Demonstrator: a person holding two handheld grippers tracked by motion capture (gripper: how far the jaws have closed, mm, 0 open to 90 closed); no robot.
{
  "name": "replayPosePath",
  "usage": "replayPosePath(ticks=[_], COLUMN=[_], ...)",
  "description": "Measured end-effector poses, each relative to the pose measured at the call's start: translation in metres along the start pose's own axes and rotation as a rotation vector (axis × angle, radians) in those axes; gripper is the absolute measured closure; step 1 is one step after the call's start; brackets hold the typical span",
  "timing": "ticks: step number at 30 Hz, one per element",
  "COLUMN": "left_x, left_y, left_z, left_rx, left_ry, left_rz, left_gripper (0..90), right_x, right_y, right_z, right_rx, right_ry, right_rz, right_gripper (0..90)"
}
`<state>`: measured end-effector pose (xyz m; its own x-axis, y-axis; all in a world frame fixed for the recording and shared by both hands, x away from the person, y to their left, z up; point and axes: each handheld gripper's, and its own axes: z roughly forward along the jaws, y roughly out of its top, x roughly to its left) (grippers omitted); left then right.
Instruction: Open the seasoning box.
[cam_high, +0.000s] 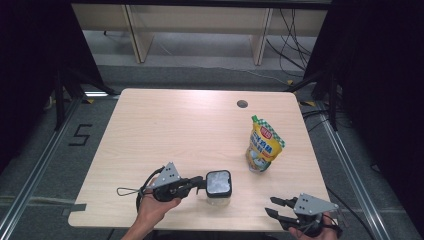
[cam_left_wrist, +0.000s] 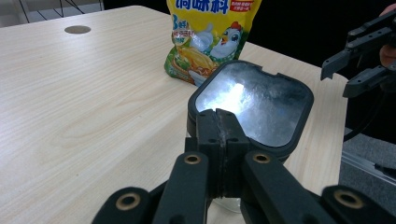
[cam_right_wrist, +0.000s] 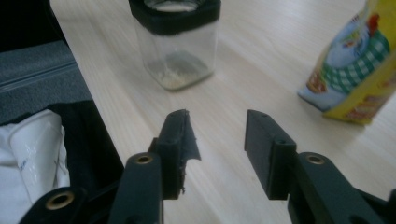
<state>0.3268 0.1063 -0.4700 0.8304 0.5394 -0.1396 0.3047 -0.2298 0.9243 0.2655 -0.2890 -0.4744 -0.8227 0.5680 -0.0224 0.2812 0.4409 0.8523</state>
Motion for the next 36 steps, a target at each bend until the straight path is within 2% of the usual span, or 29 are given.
replayPosePath(ticks=[3, 6, 7, 8, 9, 10, 16, 17, 18, 19, 20, 21, 23, 25, 26, 27, 28, 31, 33, 34, 36], left_x=[0.001, 0.001, 0.001, 0.001, 0.003, 0.003, 0.003, 0.003, 0.002, 0.003, 0.005, 0.008, 0.011, 0.012, 0.013, 0.012, 0.013, 0.013, 0.015, 0.015, 0.015], left_y=[0.0, -0.001, -0.001, -0.001, -0.001, -0.002, -0.003, -0.002, -0.004, -0.006, -0.008, -0.011, -0.011, -0.009, -0.008, -0.008, -0.007, -0.008, -0.01, -0.012, -0.015], left_z=[0.0, 0.0, 0.0, 0.001, 0.0, 0.0, 0.0, -0.001, 0.0, 0.002, 0.002, 0.002, 0.0, -0.003, -0.004, -0.006, -0.009, -0.014, -0.017, -0.017, -0.015], left_rx=[0.003, 0.004, 0.001, -0.002, -0.001, -0.008, -0.008, 0.0, 0.035, 0.045, 0.054, 0.028, 0.018, -0.007, -0.02, -0.033, -0.039, -0.039, -0.039, -0.033, 0.017], left_ry=[-0.004, 0.004, -0.006, -0.004, -0.008, -0.014, -0.013, -0.009, 0.005, 0.021, 0.024, 0.001, 0.004, 0.0, -0.005, -0.004, -0.016, -0.016, -0.036, -0.053, -0.076], left_rz=[-0.007, -0.008, -0.015, -0.033, -0.015, -0.022, -0.019, -0.016, -0.005, 0.024, 0.022, -0.035, -0.055, -0.048, -0.057, -0.077, -0.061, -0.051, -0.038, -0.019, 0.044], left_gripper=[88.5, 88.1, 87.9, 87.4, 87.2, 87.3, 87.4, 87.4, 87.3, 86.9, 86.9, 86.3, 85.5, 84.9, 84.2, 83.1, 81.9, 77.8, 72.2, 68.9, 57.1], right_x=[0.001, 0.002, 0.003, 0.003, 0.005, 0.005, 0.014, 0.014, 0.014, 0.015, 0.016, 0.015, 0.017, 0.018, 0.018, 0.019, 0.019, 0.019, 0.02, 0.02, 0.022], right_y=[0.011, 0.026, 0.031, 0.036, 0.04, 0.045, 0.064, 0.067, 0.069, 0.072, 0.073, 0.075, 0.077, 0.078, 0.079, 0.079, 0.08, 0.081, 0.083, 0.085, 0.089], right_z=[0.011, 0.023, 0.027, 0.033, 0.036, 0.042, 0.063, 0.067, 0.07, 0.074, 0.076, 0.078, 0.081, 0.082, 0.082, 0.081, 0.081, 0.081, 0.082, 0.082, 0.085], right_rx=[-0.022, -0.044, -0.045, -0.069, -0.064, -0.069, -0.059, -0.065, -0.061, -0.059, -0.057, -0.057, -0.048, -0.058, -0.059, -0.058, -0.061, -0.076, -0.075, -0.077, -0.085], right_ry=[0.027, 0.03, 0.033, 0.045, 0.043, 0.054, 0.071, 0.066, 0.07, 0.073, 0.058, 0.059, 0.071, 0.077, 0.081, 0.072, 0.075, 0.074, 0.078, 0.079, 0.084], right_rz=[-0.013, -0.065, -0.068, -0.088, -0.084, -0.109, -0.165, -0.174, -0.179, -0.184, -0.187, -0.212, -0.217, -0.225, -0.23, -0.214, -0.21, -0.226, -0.218, -0.22, -0.226], right_gripper=[66.9, 73.1, 75.1, 76.9, 78.2, 81.2, 87.2, 88.2, 88.6, 89.0, 89.0, 89.4, 89.9, 90.0, 90.0, 90.0, 90.0, 89.9, 89.9, 89.9, 89.9])
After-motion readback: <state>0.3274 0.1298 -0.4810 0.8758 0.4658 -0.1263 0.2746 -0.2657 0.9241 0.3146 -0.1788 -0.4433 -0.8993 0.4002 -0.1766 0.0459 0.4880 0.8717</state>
